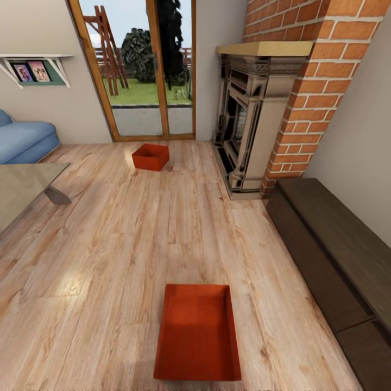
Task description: Move the two storage containers from the living room to the garage. In the garage, place one container on the floor and stack the other container on top of it (either order is fine).
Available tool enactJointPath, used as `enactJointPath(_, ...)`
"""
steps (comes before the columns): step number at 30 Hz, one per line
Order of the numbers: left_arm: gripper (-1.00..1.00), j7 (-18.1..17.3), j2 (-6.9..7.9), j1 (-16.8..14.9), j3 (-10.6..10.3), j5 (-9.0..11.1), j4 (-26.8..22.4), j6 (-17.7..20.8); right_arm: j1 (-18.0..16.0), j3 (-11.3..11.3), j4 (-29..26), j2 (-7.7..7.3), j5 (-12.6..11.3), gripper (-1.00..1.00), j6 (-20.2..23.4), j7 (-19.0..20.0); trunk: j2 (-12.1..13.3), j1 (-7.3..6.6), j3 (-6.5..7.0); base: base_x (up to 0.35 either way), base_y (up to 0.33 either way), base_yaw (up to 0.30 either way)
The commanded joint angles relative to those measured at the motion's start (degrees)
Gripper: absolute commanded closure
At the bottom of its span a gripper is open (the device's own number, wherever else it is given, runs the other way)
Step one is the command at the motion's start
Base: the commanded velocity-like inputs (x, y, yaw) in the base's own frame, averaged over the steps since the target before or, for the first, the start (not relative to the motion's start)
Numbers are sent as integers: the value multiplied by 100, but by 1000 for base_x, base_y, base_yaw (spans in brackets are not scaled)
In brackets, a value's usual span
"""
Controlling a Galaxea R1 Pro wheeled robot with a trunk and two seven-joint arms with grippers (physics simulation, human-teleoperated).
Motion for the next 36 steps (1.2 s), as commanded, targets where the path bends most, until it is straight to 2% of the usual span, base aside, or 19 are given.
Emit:
enactJointPath(1,-100,7,0,-2,-8,24,2,-14,-4,49,12,2,-54,-100,-28,-5,-2,0,-13,0,0,0)
enactJointPath(36,-100,7,0,-2,-5,27,2,-15,-4,49,12,4,-54,-100,-28,-5,-2,0,-327,0,0,0)
